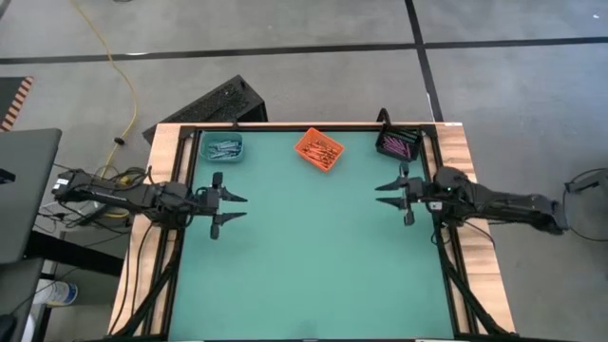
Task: Sort crayons
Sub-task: Return to Home Position
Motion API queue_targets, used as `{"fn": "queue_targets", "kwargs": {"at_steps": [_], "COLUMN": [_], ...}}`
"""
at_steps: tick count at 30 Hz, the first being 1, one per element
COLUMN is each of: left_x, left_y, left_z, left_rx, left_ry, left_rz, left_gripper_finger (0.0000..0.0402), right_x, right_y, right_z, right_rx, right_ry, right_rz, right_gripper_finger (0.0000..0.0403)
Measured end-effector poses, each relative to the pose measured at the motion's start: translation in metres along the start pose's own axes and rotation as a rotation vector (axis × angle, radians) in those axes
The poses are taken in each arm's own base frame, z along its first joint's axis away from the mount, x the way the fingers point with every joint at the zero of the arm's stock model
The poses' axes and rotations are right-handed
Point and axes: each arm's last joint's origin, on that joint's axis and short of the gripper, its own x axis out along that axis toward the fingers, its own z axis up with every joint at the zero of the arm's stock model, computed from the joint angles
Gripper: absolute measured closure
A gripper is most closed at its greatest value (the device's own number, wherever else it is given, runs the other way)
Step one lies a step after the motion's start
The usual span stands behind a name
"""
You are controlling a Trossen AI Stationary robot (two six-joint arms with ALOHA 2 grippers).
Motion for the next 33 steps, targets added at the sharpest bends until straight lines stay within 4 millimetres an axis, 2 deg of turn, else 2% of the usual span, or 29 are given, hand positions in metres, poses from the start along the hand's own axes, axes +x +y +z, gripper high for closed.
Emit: {"fn": "queue_targets", "kwargs": {"at_steps": [6,12,18,24,27,30,33], "left_x": [-0.001,-0.010,-0.022,-0.029,-0.028,-0.028,-0.028], "left_y": [-0.003,-0.002,-0.002,-0.001,-0.002,-0.003,-0.004], "left_z": [-0.004,-0.032,-0.047,-0.047,-0.049,-0.050,-0.050], "left_rx": [0.019,-0.005,0.002,0.078,0.113,0.132,0.154], "left_ry": [0.004,-0.011,-0.118,-0.189,-0.163,-0.160,-0.169], "left_rz": [-0.007,0.014,-0.017,-0.022,-0.029,-0.054,-0.089], "left_gripper_finger": [0.0237,0.0237,0.0237,0.0237,0.0237,0.0237,0.0237], "right_x": [-0.015,-0.024,-0.028,-0.029,-0.028,-0.022,-0.020], "right_y": [-0.005,-0.004,-0.004,-0.006,-0.008,-0.011,-0.014], "right_z": [-0.002,0.000,0.002,0.001,-0.005,-0.024,-0.032], "right_rx": [0.008,-0.001,-0.026,-0.040,-0.035,-0.017,-0.005], "right_ry": [-0.026,-0.066,-0.099,-0.080,-0.062,-0.034,-0.101], "right_rz": [-0.028,-0.052,-0.069,-0.117,-0.155,-0.193,-0.228], "right_gripper_finger": [0.0271,0.0271,0.0271,0.0271,0.0271,0.0274,0.0283]}}
